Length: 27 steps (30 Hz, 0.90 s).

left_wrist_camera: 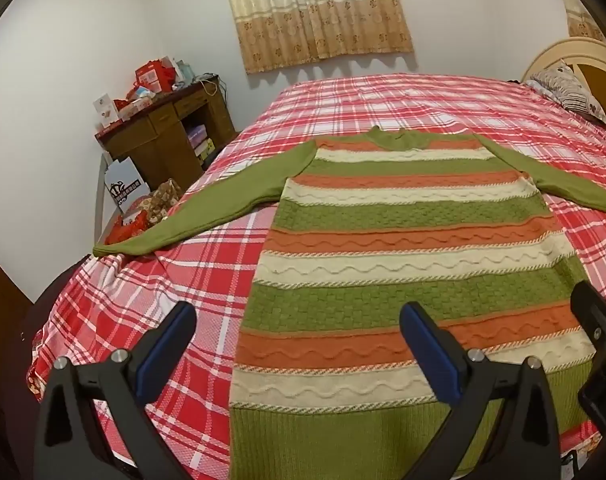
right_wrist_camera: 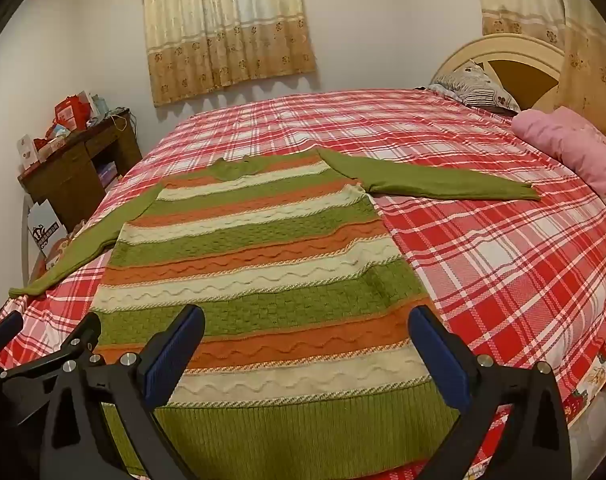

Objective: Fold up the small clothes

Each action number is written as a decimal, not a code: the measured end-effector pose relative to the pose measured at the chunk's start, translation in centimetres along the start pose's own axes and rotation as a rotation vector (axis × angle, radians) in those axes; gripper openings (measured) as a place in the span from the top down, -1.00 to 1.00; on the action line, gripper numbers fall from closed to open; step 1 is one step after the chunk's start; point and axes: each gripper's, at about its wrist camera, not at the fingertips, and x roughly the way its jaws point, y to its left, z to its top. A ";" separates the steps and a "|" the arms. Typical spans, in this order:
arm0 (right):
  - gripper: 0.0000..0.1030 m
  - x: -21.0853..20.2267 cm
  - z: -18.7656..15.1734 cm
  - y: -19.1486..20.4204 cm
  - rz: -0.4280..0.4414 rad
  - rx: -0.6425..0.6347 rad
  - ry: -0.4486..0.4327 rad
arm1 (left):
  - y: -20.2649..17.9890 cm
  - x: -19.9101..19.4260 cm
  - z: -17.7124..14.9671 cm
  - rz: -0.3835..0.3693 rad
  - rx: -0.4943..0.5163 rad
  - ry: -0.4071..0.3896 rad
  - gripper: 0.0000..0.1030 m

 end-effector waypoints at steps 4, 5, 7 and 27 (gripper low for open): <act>-0.98 0.2 -0.1 0.0 0.002 -0.003 0.011 | -0.4 -0.1 -0.1 -0.015 0.007 0.003 -1.00; -0.98 0.2 -0.1 0.0 0.003 -0.003 0.014 | -0.6 -0.4 -0.1 -0.020 0.006 -0.001 -1.00; -0.98 0.3 -0.2 0.0 0.004 0.001 0.018 | -0.6 -0.3 -0.2 -0.031 -0.002 0.001 -1.00; -0.98 0.7 -0.7 0.9 -0.009 -0.023 0.035 | 0.0 0.1 -0.4 -0.086 -0.031 0.025 -1.00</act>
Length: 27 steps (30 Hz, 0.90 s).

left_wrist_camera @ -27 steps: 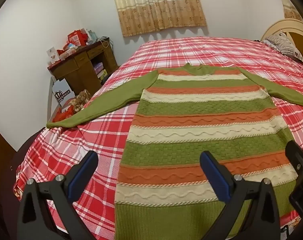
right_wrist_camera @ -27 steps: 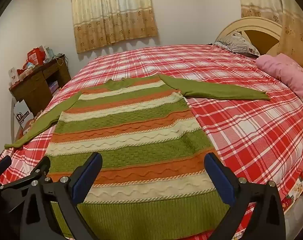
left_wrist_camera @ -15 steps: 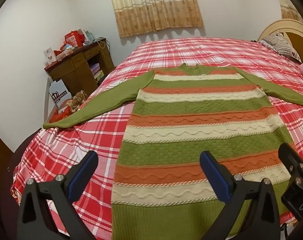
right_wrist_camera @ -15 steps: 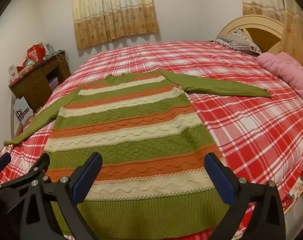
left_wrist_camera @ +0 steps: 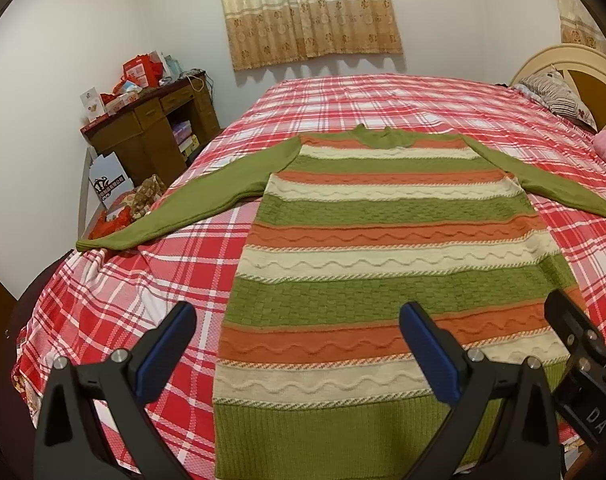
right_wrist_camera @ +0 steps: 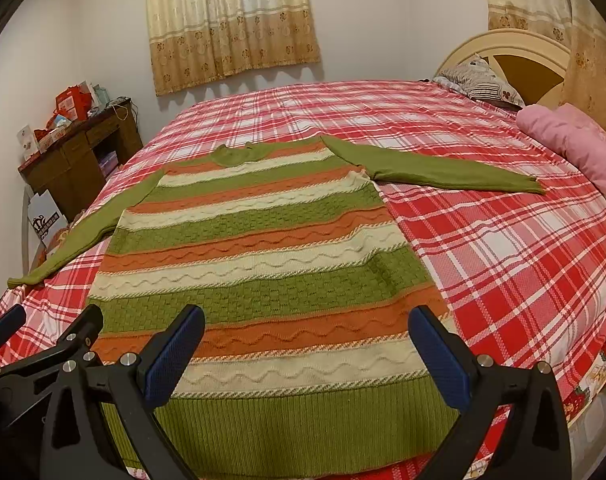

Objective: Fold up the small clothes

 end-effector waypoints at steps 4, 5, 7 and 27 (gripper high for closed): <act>-0.98 0.0 -0.1 0.0 0.001 0.000 0.000 | 0.0 0.1 0.0 -0.005 -0.002 0.006 -1.00; -0.98 0.0 -0.1 0.0 0.001 0.000 0.000 | 0.0 0.0 0.0 -0.008 -0.003 0.007 -1.00; -0.98 0.0 0.0 0.0 0.002 0.000 0.000 | 0.0 0.1 0.0 -0.010 -0.003 0.008 -1.00; -0.98 0.2 -0.1 0.0 0.000 -0.002 0.008 | 0.0 0.5 -0.1 -0.025 -0.010 0.029 -1.00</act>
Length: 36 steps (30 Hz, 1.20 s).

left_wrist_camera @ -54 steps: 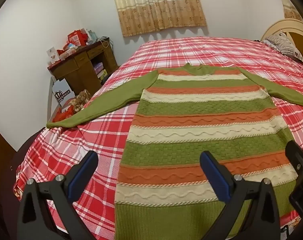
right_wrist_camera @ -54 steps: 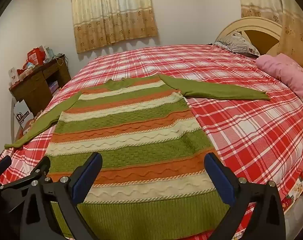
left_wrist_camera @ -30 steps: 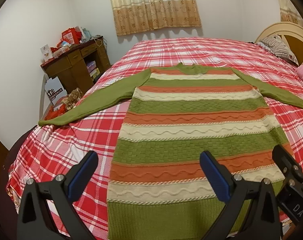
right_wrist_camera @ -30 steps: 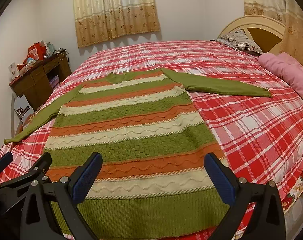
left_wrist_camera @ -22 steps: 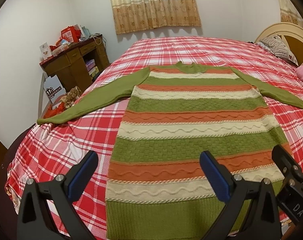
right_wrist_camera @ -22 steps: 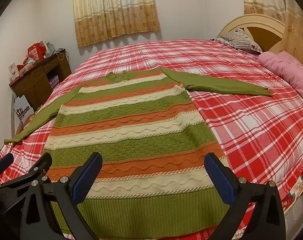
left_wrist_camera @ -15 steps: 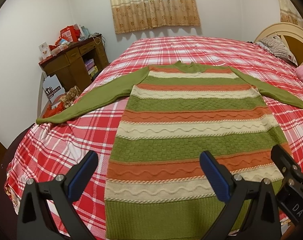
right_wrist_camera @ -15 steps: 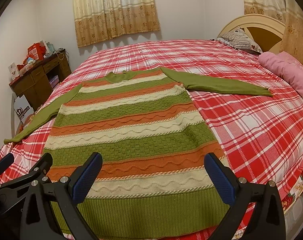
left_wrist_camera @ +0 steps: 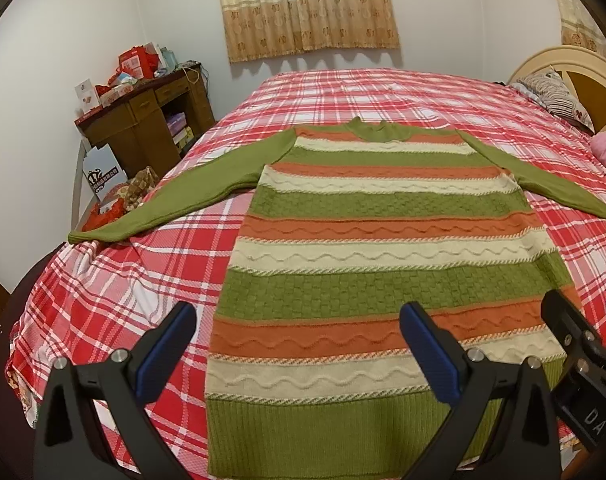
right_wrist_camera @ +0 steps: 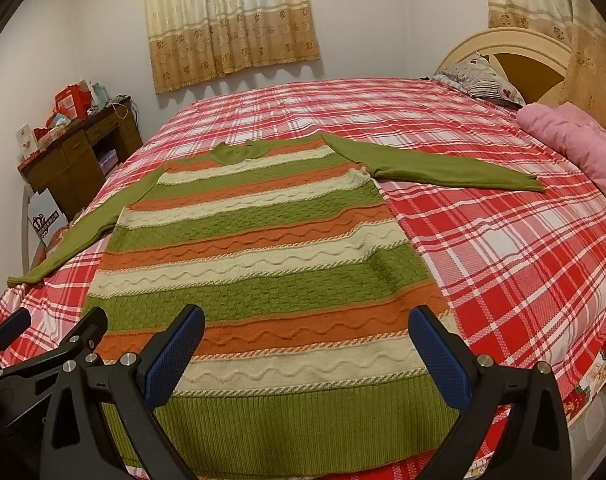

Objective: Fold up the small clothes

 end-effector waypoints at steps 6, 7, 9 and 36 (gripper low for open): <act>-0.98 0.0 0.0 0.1 -0.001 0.000 0.001 | 0.2 0.1 0.0 -0.005 -0.006 0.009 -1.00; -0.98 0.0 0.0 0.1 -0.001 -0.001 0.002 | 0.2 0.2 0.1 -0.006 -0.007 0.010 -1.00; -0.98 0.0 0.0 0.1 0.000 -0.001 0.000 | 0.2 0.2 0.1 -0.007 -0.009 0.012 -1.00; -0.98 0.2 -0.2 0.1 0.003 0.000 0.007 | 0.6 0.4 -0.1 -0.016 -0.027 0.023 -1.00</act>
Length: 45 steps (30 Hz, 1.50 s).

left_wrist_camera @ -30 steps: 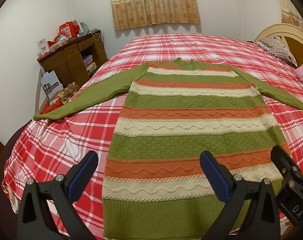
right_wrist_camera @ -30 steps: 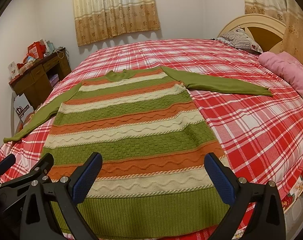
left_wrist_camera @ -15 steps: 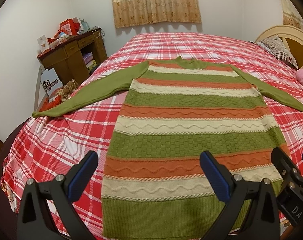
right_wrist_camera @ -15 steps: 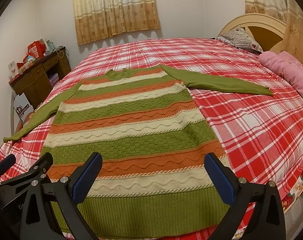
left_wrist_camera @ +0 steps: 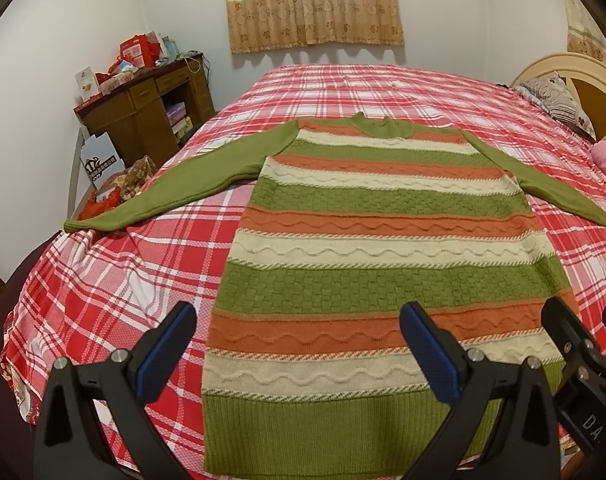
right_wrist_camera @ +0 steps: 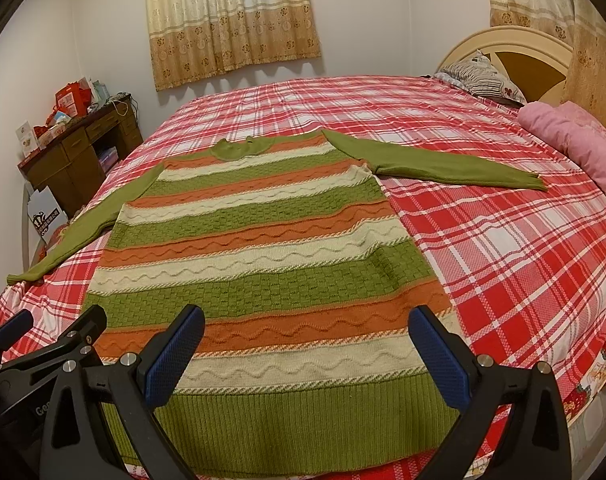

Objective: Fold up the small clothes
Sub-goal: 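Grasp the cuff of the green sleeve with the right gripper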

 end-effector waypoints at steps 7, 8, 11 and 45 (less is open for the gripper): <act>-0.98 0.0 0.0 0.0 0.000 0.000 0.001 | 0.0 -0.1 -0.1 -0.005 0.002 0.000 -1.00; -0.98 0.0 0.0 0.0 -0.001 -0.001 0.000 | -0.1 -0.1 0.0 -0.004 0.005 0.000 -1.00; -0.98 -0.1 0.4 -0.4 -0.022 -0.014 -0.018 | 0.3 -0.1 0.4 0.000 0.013 -0.017 -1.00; 0.21 19.2 15.1 -42.4 -0.316 0.666 0.033 | 0.2 16.9 8.9 0.108 0.046 -0.026 -1.00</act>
